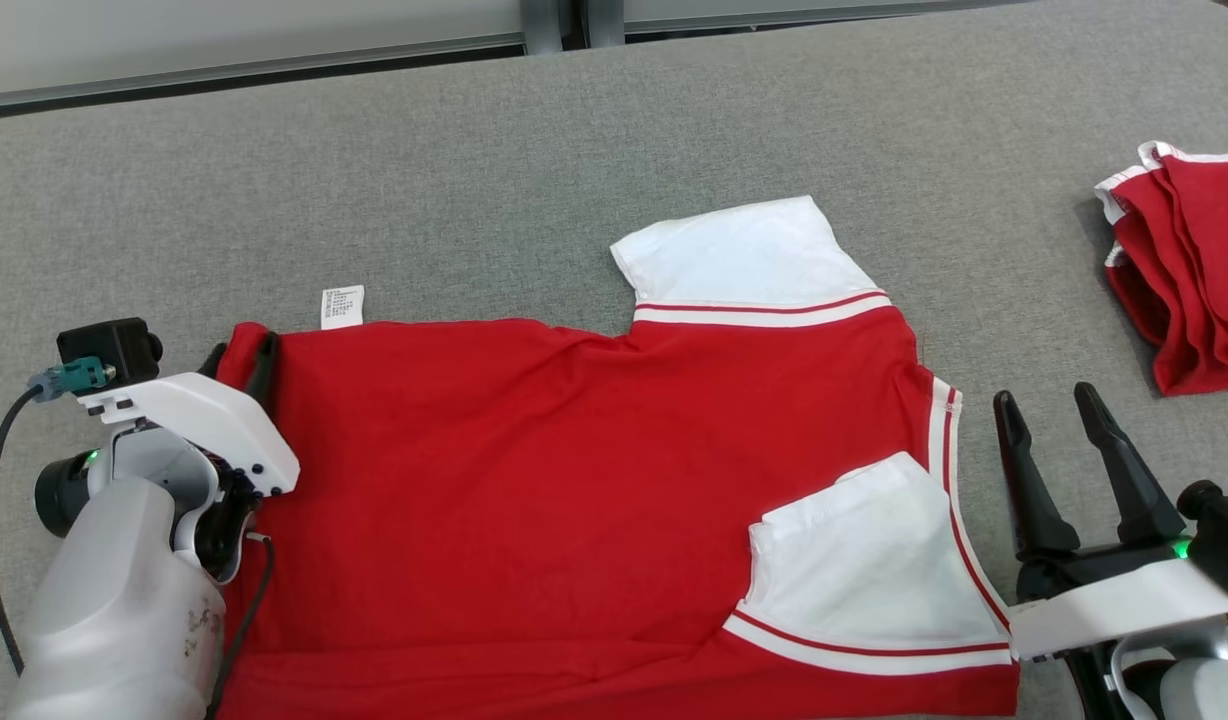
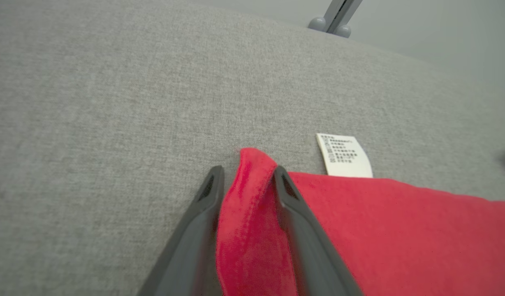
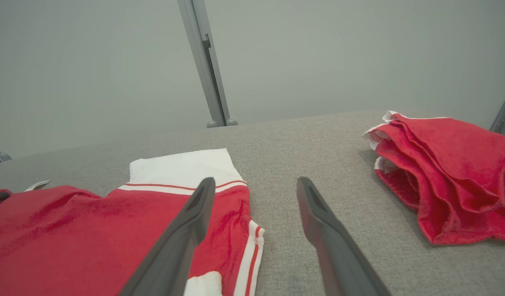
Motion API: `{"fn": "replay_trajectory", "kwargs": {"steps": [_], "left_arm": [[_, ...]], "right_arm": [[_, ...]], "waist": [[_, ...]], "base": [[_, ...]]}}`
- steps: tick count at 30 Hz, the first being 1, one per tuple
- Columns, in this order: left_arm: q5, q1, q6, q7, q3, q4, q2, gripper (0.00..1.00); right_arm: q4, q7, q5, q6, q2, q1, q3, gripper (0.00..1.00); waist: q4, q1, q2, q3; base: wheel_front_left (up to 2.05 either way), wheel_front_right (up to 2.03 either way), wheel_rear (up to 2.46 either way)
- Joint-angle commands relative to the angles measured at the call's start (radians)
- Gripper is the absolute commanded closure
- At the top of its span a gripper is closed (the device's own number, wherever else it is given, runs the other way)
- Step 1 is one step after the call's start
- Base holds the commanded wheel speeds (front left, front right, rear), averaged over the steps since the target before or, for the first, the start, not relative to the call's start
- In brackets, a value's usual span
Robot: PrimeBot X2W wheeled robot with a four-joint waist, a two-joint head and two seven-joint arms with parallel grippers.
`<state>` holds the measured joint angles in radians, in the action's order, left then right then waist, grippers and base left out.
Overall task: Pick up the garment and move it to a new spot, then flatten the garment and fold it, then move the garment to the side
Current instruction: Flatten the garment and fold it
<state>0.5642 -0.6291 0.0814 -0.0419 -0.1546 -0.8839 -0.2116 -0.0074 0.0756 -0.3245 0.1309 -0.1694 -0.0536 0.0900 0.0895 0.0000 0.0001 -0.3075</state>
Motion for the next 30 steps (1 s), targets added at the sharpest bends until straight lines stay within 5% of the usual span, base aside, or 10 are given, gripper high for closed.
{"fn": "replay_trajectory", "kwargs": {"steps": [1,15,30], "left_arm": [[0.006,-0.012,0.010,0.008,-0.006,-0.027,0.002,1.00],[0.013,-0.148,0.043,0.114,-0.056,-0.125,0.056,1.00],[0.067,-0.230,0.047,0.169,-0.163,-0.161,0.127,1.00]], "right_arm": [[0.009,0.009,-0.010,-0.001,-0.006,-0.019,-0.004,0.00],[0.175,-0.021,-0.083,0.000,-0.119,-0.328,0.013,0.00],[0.632,-0.210,-0.263,-0.001,-0.234,-0.798,0.400,0.00]], "waist": [[-0.001,0.0000,-0.0001,-0.003],[-0.084,0.0000,-0.0001,-0.086],[-0.189,0.0000,-0.0001,-0.189]], "base": [[0.00,0.00,0.00],[0.00,0.00,0.00],[0.00,0.00,0.00]]}}
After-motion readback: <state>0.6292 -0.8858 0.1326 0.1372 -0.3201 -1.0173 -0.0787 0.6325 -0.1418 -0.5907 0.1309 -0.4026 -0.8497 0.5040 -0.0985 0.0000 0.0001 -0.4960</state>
